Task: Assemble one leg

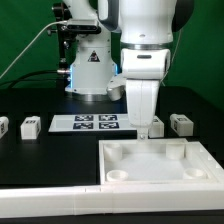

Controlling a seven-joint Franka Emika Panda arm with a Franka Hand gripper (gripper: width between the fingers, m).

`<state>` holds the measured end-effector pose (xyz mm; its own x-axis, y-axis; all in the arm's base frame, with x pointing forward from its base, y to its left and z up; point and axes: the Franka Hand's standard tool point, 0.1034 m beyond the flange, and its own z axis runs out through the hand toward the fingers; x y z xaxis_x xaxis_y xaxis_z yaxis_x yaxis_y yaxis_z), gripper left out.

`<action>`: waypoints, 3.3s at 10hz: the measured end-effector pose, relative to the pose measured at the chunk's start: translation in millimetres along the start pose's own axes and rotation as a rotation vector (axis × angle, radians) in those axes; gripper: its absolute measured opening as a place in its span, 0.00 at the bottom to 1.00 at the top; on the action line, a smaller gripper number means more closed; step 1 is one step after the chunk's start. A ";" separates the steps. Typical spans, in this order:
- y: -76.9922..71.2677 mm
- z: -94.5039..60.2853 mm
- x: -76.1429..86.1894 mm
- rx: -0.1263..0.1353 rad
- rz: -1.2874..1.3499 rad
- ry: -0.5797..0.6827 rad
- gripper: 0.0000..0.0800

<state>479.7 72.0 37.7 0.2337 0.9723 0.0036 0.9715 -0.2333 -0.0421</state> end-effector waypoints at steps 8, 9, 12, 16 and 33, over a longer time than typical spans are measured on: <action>-9.5 4.2 0.7 -0.002 0.220 0.006 0.81; -12.0 4.9 5.0 -0.006 0.352 0.011 0.81; -12.8 5.1 6.9 0.007 0.649 0.022 0.81; -20.5 1.8 21.3 0.031 1.042 0.038 0.81; -74.1 9.2 86.9 0.087 1.197 -0.073 0.81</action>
Offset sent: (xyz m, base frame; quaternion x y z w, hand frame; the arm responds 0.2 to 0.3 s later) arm -0.0076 -0.0046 -0.0005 -0.0024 0.0129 0.0348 0.9993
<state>427.6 173.9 31.9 0.9804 0.1386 -0.1400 0.1331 -0.9900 -0.0477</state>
